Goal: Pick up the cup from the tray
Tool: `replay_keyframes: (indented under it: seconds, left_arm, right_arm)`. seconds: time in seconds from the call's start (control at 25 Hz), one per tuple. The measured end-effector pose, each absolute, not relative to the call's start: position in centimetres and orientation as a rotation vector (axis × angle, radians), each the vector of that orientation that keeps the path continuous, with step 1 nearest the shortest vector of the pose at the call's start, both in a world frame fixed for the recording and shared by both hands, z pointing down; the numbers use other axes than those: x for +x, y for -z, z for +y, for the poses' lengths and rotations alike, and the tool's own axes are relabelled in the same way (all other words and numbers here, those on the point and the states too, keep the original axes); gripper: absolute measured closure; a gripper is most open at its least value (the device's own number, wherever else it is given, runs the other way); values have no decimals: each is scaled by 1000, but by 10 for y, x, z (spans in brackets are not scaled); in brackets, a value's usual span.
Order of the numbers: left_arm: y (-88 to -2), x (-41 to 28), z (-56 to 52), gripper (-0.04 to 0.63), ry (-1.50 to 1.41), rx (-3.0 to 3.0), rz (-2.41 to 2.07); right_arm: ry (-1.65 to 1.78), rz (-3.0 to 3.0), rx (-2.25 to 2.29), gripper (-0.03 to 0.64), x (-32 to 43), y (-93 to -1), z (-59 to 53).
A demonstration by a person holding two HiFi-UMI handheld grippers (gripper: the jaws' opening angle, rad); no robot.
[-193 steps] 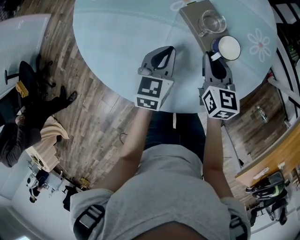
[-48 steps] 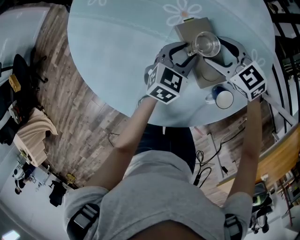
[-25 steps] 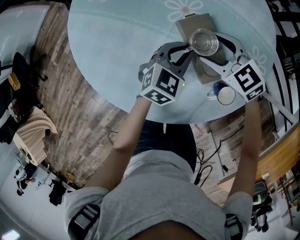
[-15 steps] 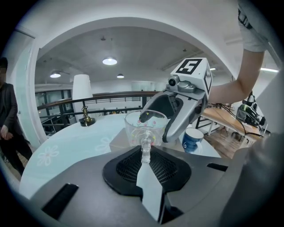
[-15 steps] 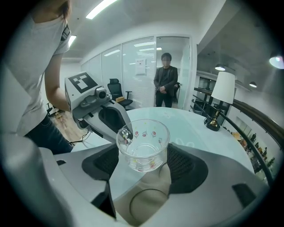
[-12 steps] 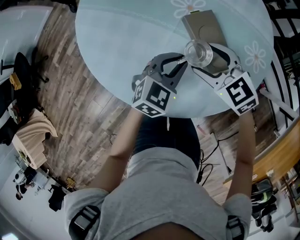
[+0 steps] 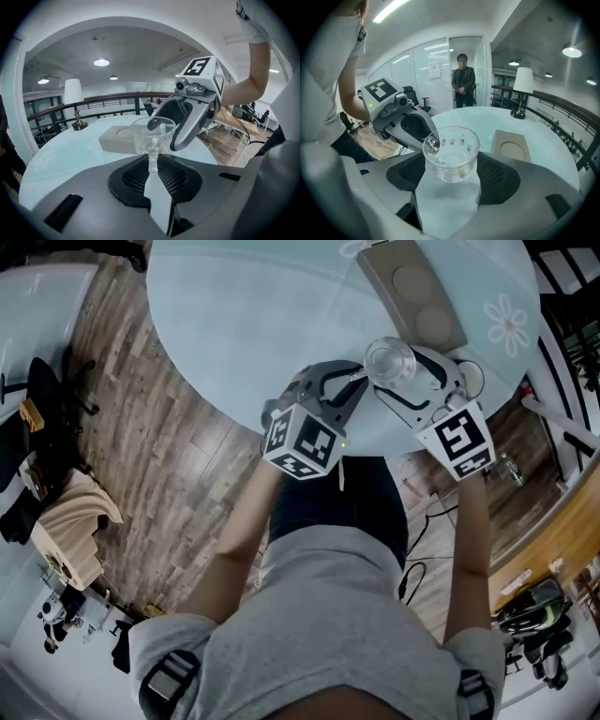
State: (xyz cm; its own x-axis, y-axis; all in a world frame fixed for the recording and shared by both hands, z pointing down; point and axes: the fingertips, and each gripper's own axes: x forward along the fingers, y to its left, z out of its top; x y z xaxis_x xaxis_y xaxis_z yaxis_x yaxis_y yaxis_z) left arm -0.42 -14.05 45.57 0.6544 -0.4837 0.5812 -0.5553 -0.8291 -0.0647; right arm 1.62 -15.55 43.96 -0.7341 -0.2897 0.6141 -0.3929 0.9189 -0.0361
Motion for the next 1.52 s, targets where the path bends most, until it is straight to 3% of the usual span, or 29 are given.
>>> replay_keyframes:
  seconds: [1.52]
  left_arm:
    - [-540,4,-118,528,-1127,2674,-661]
  right_arm:
    - [-437,-2186,750,318,30,-531,-125]
